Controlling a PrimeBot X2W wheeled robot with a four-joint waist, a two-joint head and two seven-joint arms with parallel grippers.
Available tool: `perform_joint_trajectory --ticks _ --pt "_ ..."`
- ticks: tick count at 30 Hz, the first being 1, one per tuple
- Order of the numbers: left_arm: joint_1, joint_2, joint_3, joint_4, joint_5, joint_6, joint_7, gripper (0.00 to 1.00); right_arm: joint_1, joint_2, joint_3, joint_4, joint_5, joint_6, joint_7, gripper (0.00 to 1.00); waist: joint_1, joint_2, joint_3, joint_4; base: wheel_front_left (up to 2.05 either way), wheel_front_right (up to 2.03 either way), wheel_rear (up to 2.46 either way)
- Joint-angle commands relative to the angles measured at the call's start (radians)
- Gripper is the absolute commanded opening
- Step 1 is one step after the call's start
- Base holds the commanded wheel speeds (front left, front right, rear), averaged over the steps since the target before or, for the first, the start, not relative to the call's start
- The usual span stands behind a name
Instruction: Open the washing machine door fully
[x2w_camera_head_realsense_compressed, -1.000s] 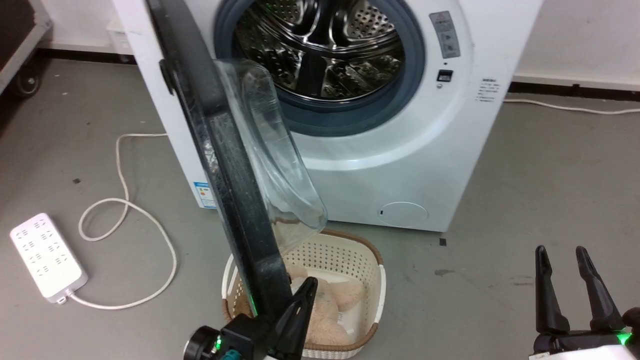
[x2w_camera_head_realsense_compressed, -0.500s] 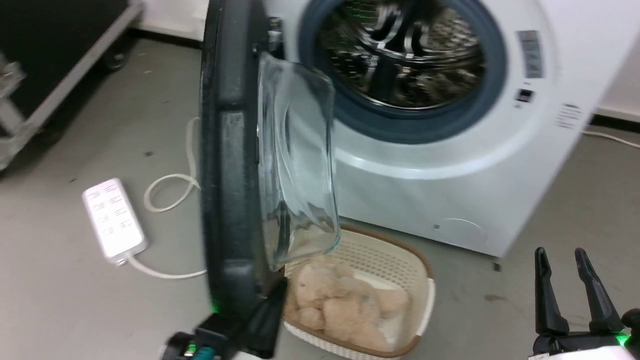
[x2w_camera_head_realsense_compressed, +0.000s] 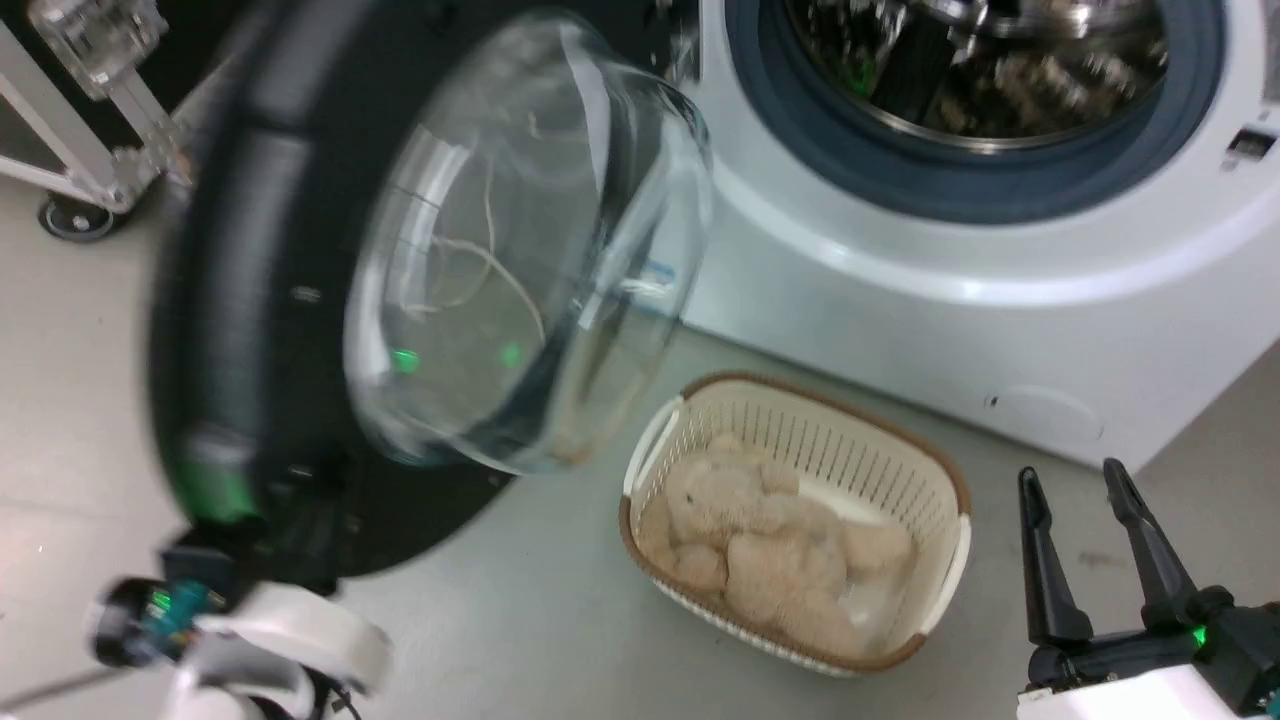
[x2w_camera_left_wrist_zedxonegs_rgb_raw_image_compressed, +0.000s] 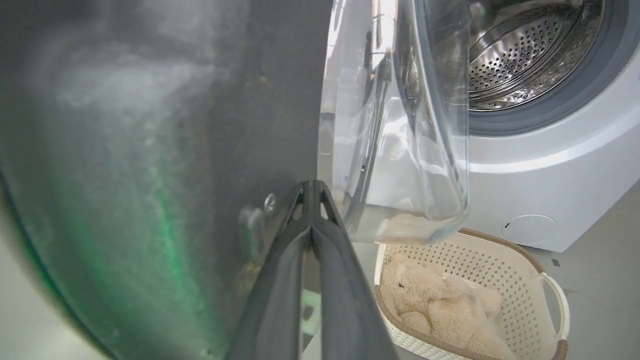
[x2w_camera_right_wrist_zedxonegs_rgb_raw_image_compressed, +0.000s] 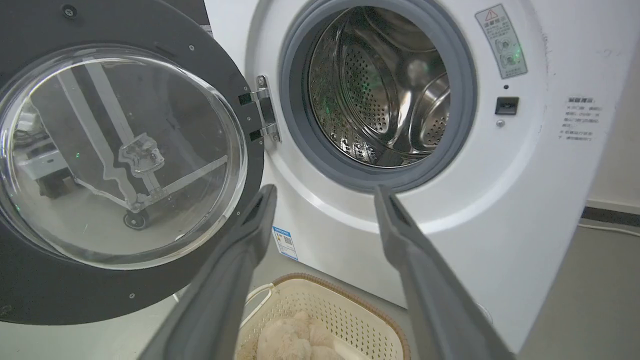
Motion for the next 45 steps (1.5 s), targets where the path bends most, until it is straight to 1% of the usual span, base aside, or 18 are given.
perform_joint_trajectory --ticks 1,6,10,14,16,21,25,26,28,29,30,31,32,36,39,41,45 --pt "-0.04 0.024 0.029 0.019 -0.013 -0.002 0.006 0.0 -0.019 0.002 0.002 -0.005 -0.014 -0.001 -0.004 1.0 -0.0001 0.0 0.059 -0.009 0.0 0.0 0.0" --pt "-0.128 0.116 0.126 0.123 -0.064 -0.023 0.021 0.0 -0.041 0.002 0.001 -0.016 -0.048 -0.001 -0.004 1.0 -0.0001 0.0 0.131 -0.029 0.0 0.0 0.0" --pt "-0.225 0.186 0.191 0.241 -0.103 -0.04 0.025 0.0 -0.058 0.002 -0.002 -0.028 -0.069 -0.001 0.0 1.0 -0.0001 0.0 0.179 -0.043 0.0 0.0 0.0" --pt "-0.314 0.241 0.247 0.378 -0.134 -0.05 -0.001 0.0 -0.08 0.002 0.006 -0.036 -0.081 -0.001 0.007 1.0 -0.0001 0.0 0.212 -0.065 0.0 0.0 0.0" --pt "-0.349 0.26 0.263 0.439 -0.14 -0.053 -0.028 0.0 -0.088 0.002 0.006 -0.035 -0.085 -0.001 0.009 1.0 -0.0001 0.0 0.221 -0.075 0.0 0.0 0.0" --pt "-0.404 0.274 0.266 0.533 -0.136 -0.069 -0.105 0.0 -0.094 0.002 -0.006 -0.025 -0.082 -0.001 0.007 1.0 -0.0001 0.0 0.212 -0.091 0.0 0.0 0.0" --pt "-0.413 0.27 0.248 0.546 -0.114 -0.08 -0.139 0.0 -0.093 0.002 -0.012 -0.015 -0.075 -0.001 0.004 1.0 -0.0001 0.0 0.184 -0.099 0.0 0.0 0.0" --pt "-0.409 0.265 0.244 0.536 -0.102 -0.083 -0.154 0.0 -0.092 0.002 -0.016 -0.006 -0.072 -0.001 0.002 1.0 -0.0001 0.0 0.154 -0.107 0.0 0.0 0.0" --pt "-0.406 0.262 0.25 0.523 -0.097 -0.08 -0.159 0.0 -0.09 0.002 -0.019 -0.003 -0.072 -0.001 0.001 1.0 -0.0001 0.0 0.138 -0.111 0.0 0.0 0.0" --pt "-0.39 0.254 0.258 0.481 -0.082 -0.076 -0.164 0.0 -0.086 0.002 -0.03 0.002 -0.069 -0.001 -0.001 1.0 -0.0001 0.0 0.103 -0.122 0.0 0.0 0.0" --pt "-0.39 0.254 0.258 0.481 -0.082 -0.076 -0.164 0.0 -0.086 0.002 -0.03 0.002 -0.069 -0.001 -0.001 1.0 -0.0001 0.0 0.103 -0.122 0.0 0.0 0.0" --pt "-0.367 0.234 0.265 0.41 -0.062 -0.072 -0.165 0.0 -0.081 0.002 -0.042 0.006 -0.064 -0.001 -0.002 1.0 -0.0001 0.0 0.064 -0.136 0.0 0.0 0.0" --pt "-0.367 0.234 0.265 0.41 -0.062 -0.072 -0.165 0.0 -0.081 0.002 -0.042 0.006 -0.064 -0.001 -0.002 1.0 -0.0001 0.0 0.064 -0.136 0.0 0.0 0.0" --pt "-0.279 0.166 0.258 0.243 -0.03 -0.072 -0.165 0.0 -0.06 0.002 -0.073 0.009 -0.05 -0.001 -0.004 1.0 -0.0001 0.0 -0.02 -0.162 0.0 0.0 0.0" --pt "-0.192 0.107 0.228 0.138 -0.016 -0.077 -0.166 0.0 -0.037 0.002 -0.088 0.009 -0.038 -0.001 -0.004 1.0 -0.0001 0.0 -0.08 -0.187 0.0 0.0 0.0" --pt "-0.129 0.069 0.21 0.082 -0.01 -0.07 -0.166 0.0 -0.023 0.002 -0.084 0.007 -0.036 -0.001 -0.004 1.0 -0.0001 0.0 -0.111 -0.208 0.0 0.0 0.0" --pt "-0.018 0.006 0.17 -0.006 0.023 -0.035 -0.166 0.0 0.004 0.002 -0.075 -0.001 -0.038 -0.001 -0.004 1.0 -0.0001 0.0 -0.154 -0.247 0.0 0.0 0.0"
